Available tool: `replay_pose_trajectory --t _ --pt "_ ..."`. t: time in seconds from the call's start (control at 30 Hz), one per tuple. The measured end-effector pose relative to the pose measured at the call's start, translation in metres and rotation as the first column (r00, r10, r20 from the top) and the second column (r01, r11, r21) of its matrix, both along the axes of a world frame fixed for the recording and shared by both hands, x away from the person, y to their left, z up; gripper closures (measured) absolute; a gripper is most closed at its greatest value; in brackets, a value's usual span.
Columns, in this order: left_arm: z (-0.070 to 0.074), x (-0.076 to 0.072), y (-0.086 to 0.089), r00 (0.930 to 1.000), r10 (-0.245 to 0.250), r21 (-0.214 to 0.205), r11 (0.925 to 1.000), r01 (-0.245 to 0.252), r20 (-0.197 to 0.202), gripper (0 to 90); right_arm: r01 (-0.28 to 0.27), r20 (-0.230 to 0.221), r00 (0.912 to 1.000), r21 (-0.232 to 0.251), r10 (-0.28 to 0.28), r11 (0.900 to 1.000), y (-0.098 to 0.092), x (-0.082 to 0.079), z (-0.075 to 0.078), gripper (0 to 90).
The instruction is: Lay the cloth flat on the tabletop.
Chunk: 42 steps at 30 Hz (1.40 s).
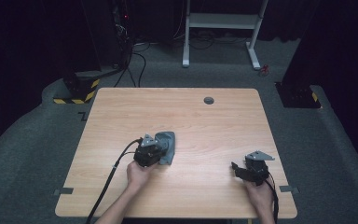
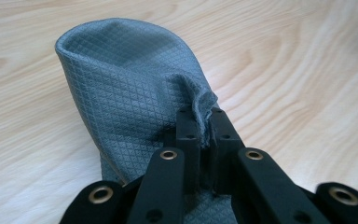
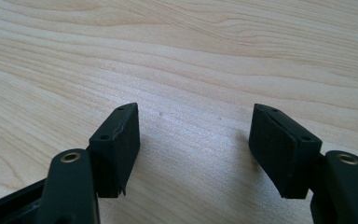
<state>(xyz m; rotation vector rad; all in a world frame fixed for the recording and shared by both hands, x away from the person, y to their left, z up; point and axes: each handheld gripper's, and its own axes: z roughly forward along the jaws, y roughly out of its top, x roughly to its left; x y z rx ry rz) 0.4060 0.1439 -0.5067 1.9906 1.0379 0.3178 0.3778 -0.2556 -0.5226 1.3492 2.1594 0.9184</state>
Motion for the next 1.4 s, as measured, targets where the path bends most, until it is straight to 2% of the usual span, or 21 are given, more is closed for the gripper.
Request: replay_pose_trajectory --t 0.2,0.37,0.47,0.63,0.77,0.83,1.0,1.03,1.1,1.17,1.2,1.3,1.4 --pt "-0.003 -0.006 -0.023 0.9982 -0.06 -0.002 0.9982 0.06 0.004 84.5 0.0 -0.002 1.0 0.002 0.0 1.0 0.0 0.0 0.0 33.5" --pt "-0.003 -0.01 -0.033 0.9975 -0.07 -0.02 0.9973 0.07 0.0 84.4 0.0 -0.001 1.0 0.001 0.0 1.0 0.0 0.0 0.0 33.5" --pt "-0.003 -0.011 -0.038 0.9956 -0.093 -0.015 0.9955 0.093 0.009 84.4 -0.001 -0.001 1.0 0.001 0.001 1.0 0.0 0.0 0.0 33.5" --pt "-0.005 -0.014 -0.05 0.9927 -0.12 -0.025 0.9924 0.12 0.002 84.0 -0.001 -0.001 1.0 0.001 0.001 1.0 0.0 0.0 0.0 33.5" --pt "-0.007 -0.016 -0.057 0.9904 -0.137 -0.011 0.9904 0.138 0.014 82.5 -0.004 -0.001 1.0 0.003 0.004 1.0 0.001 0.0 0.0 34.3" --pt "-0.008 -0.017 -0.058 0.9896 -0.143 -0.003 0.9897 0.143 0.015 79.9 -0.005 -0.001 1.0 0.003 0.005 1.0 0.001 0.0 0.0 35.5" --pt "-0.007 -0.023 -0.053 0.9917 -0.127 0.017 0.9918 0.127 0.022 63.2 -0.01 0.004 0.9999 0.003 0.01 0.9999 0.002 0.0 0.0 39.3" --pt "-0.006 -0.029 -0.05 0.9926 -0.115 0.042 0.9926 0.114 0.039 59.7 -0.008 0.01 0.9999 0.003 0.008 1.0 0.003 -0.001 0.0 44.4" --pt "-0.006 -0.033 -0.046 0.9924 -0.112 0.067 0.9919 0.108 0.053 55.9 -0.003 0.01 0.9999 0.003 0.003 1.0 0.006 -0.001 0.0 47.3" --pt "-0.007 -0.037 -0.044 0.9935 -0.099 0.078 0.9924 0.095 0.056 54.1 0.01 0.004 0.9999 0.0 -0.01 1.0 0.011 -0.001 0.002 54.7" --pt "-0.007 -0.038 -0.042 0.9936 -0.095 0.084 0.9924 0.09 0.06 53.9 0.005 -0.003 1.0 -0.004 -0.005 1.0 0.015 0.0 0.003 54.6" --pt "-0.009 -0.04 -0.041 0.9961 -0.073 0.093 0.9933 0.068 0.05 52.2 -0.08 0.016 0.9967 0.017 0.08 0.9966 0.037 -0.004 0.01 57.1" --pt "-0.012 -0.041 -0.04 0.9963 -0.062 0.136 0.9893 0.053 0.06 51.5 -0.205 0.042 0.9783 0.049 0.203 0.9775 0.066 -0.01 0.018 58.3"
